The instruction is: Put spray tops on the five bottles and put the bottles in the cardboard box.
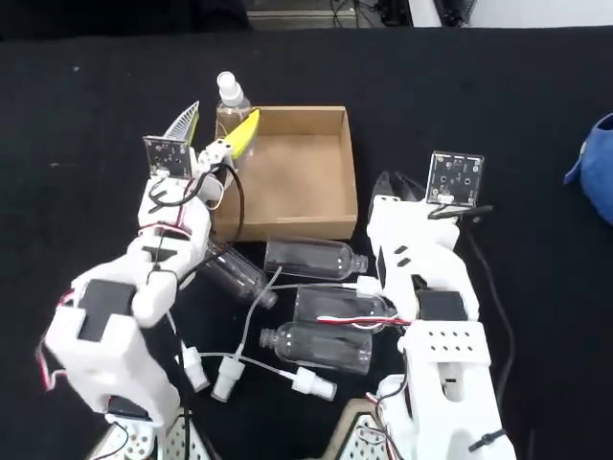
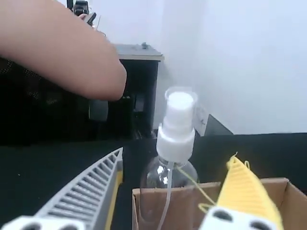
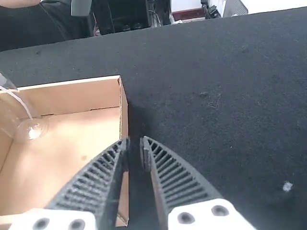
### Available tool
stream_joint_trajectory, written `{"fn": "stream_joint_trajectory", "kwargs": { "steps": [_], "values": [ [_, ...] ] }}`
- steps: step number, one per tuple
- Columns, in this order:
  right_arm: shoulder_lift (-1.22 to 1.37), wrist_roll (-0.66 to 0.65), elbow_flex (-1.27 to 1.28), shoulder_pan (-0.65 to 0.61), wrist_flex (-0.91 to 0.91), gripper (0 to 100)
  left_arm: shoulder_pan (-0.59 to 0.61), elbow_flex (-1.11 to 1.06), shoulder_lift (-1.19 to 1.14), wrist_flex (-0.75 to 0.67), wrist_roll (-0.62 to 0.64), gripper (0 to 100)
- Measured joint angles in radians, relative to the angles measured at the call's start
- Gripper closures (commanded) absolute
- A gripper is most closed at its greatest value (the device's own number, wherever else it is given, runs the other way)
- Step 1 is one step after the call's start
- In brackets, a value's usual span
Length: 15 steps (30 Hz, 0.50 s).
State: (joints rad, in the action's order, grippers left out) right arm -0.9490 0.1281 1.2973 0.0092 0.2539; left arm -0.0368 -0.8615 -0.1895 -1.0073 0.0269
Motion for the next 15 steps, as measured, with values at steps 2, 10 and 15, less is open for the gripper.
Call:
{"fn": "stream_joint_trajectory", "kwargs": {
  "steps": [2,10,15],
  "values": [
    [0.000,0.000,0.000,0.000,0.000,97.3,0.009,-0.037,0.060,0.017,0.000,80],
    [0.000,0.000,0.009,0.000,-0.003,97.3,0.005,-0.232,0.436,0.322,0.000,80],
    [0.000,0.000,0.011,0.000,-0.003,97.3,0.000,-0.269,0.704,0.694,0.000,80]
  ]
}}
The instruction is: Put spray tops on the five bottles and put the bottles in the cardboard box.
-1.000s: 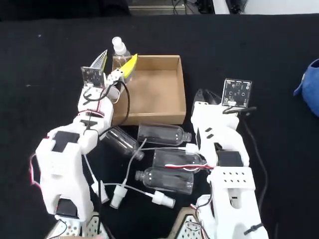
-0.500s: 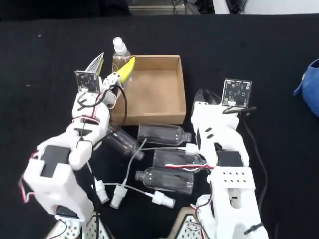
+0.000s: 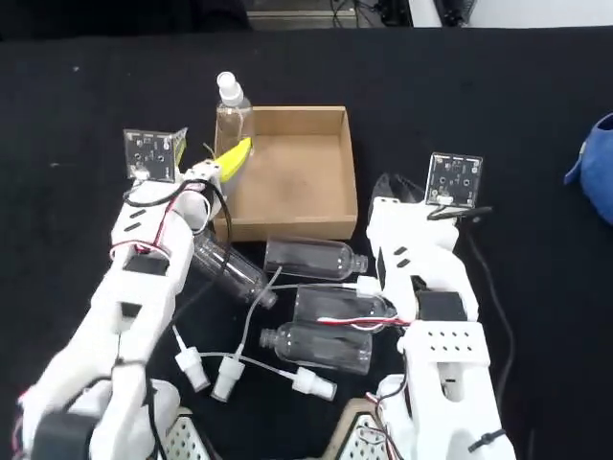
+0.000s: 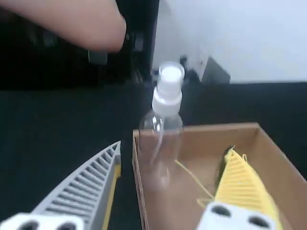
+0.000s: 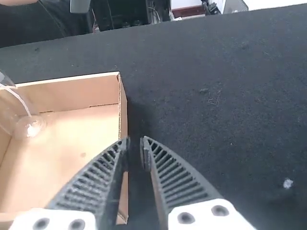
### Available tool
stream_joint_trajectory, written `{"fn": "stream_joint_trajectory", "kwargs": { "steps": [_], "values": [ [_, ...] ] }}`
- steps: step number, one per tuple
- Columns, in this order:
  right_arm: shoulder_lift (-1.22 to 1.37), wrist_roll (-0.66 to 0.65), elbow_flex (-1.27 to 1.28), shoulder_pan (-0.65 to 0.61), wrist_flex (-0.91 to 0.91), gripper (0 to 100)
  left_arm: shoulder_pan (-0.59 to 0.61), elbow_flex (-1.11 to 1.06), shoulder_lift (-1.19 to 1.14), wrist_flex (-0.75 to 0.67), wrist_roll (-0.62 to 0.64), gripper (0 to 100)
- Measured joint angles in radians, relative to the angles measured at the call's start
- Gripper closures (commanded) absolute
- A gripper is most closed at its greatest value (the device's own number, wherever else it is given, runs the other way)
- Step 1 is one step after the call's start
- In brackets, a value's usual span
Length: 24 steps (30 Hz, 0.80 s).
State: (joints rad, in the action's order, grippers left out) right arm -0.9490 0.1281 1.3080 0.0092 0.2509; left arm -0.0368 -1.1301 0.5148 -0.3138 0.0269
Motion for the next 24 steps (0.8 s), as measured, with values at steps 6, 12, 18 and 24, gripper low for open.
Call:
{"fn": "stream_joint_trajectory", "kwargs": {
  "steps": [6,12,18,24],
  "values": [
    [0.000,0.000,0.000,0.000,0.000,97.3,-0.005,-0.005,0.239,0.428,0.000,80],
    [0.000,0.000,0.015,0.000,0.000,97.3,0.014,-0.012,0.387,0.643,0.000,80],
    [0.000,0.000,0.015,0.000,0.000,97.3,0.037,-0.011,0.456,0.899,-0.018,80],
    [0.000,0.000,0.015,0.000,0.000,97.3,0.141,0.114,0.350,1.158,-0.158,80]
  ]
}}
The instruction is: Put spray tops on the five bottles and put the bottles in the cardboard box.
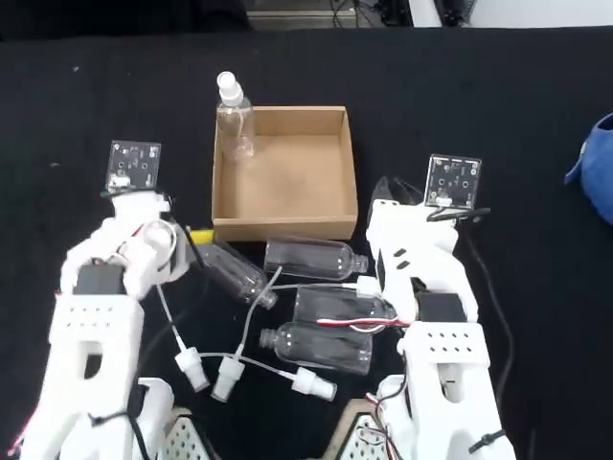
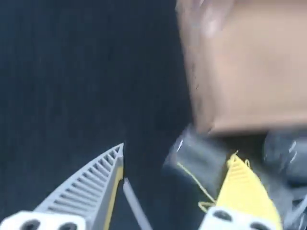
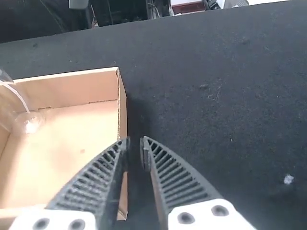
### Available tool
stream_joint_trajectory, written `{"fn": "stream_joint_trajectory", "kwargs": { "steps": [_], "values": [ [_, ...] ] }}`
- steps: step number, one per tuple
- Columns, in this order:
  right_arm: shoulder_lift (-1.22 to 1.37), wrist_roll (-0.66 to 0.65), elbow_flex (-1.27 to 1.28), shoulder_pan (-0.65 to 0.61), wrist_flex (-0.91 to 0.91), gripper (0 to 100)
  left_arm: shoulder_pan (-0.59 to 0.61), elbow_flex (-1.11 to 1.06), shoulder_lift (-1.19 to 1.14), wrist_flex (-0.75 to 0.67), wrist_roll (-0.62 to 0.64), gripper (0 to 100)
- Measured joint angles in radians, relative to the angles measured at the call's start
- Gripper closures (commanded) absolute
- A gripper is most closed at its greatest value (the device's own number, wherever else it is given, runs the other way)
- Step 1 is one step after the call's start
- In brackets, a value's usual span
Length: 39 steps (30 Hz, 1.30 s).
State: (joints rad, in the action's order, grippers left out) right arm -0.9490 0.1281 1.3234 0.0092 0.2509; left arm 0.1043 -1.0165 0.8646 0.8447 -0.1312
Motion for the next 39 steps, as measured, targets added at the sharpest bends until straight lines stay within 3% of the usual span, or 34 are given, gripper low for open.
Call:
{"fn": "stream_joint_trajectory", "kwargs": {
  "steps": [5,26,33,39],
  "values": [
    [0.000,0.000,0.000,0.000,0.000,97.3,0.011,0.127,-0.150,0.152,-0.038,80],
    [0.000,0.000,0.000,0.000,0.000,97.3,-0.008,0.298,-0.526,0.074,-0.046,80],
    [0.000,0.000,0.000,0.000,0.000,97.3,0.095,0.304,-0.529,0.095,-0.143,80],
    [0.000,0.000,0.000,0.000,0.000,97.3,0.175,0.339,-0.539,0.215,-0.227,80]
  ]
}}
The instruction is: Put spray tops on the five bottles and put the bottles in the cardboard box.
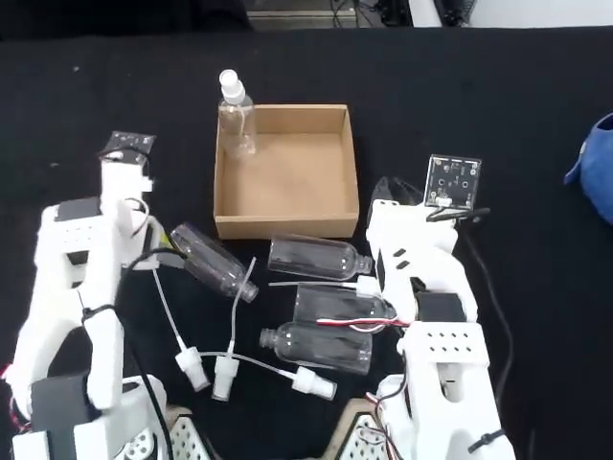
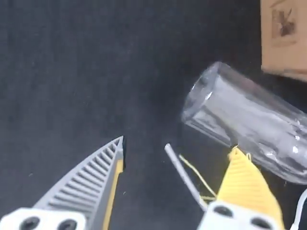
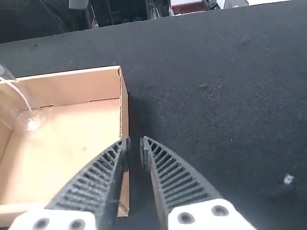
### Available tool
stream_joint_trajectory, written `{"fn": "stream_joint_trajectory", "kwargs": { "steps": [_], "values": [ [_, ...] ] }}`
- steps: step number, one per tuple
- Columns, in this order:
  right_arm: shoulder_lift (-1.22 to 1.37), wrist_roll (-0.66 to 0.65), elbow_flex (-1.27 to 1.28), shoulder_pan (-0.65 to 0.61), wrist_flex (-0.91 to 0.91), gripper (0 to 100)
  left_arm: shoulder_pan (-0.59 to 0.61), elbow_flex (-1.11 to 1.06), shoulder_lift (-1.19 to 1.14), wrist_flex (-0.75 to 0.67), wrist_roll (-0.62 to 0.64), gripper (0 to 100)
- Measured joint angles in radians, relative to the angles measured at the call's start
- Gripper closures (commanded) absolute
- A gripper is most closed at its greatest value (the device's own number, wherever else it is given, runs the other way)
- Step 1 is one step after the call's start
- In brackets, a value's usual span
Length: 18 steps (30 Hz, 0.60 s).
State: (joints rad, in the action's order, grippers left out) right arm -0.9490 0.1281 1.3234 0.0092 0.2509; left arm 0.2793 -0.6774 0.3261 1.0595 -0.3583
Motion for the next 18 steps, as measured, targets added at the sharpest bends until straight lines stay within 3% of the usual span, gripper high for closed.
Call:
{"fn": "stream_joint_trajectory", "kwargs": {
  "steps": [5,10,18],
  "values": [
    [0.000,0.000,0.000,0.000,0.000,97.3,0.041,0.132,-0.002,0.084,-0.020,80],
    [0.000,0.000,0.000,0.000,0.000,97.3,-0.005,0.183,-0.014,0.098,-0.009,80],
    [0.000,0.000,0.000,0.000,0.000,97.3,-0.037,0.078,-0.077,-0.109,0.101,80]
  ]
}}
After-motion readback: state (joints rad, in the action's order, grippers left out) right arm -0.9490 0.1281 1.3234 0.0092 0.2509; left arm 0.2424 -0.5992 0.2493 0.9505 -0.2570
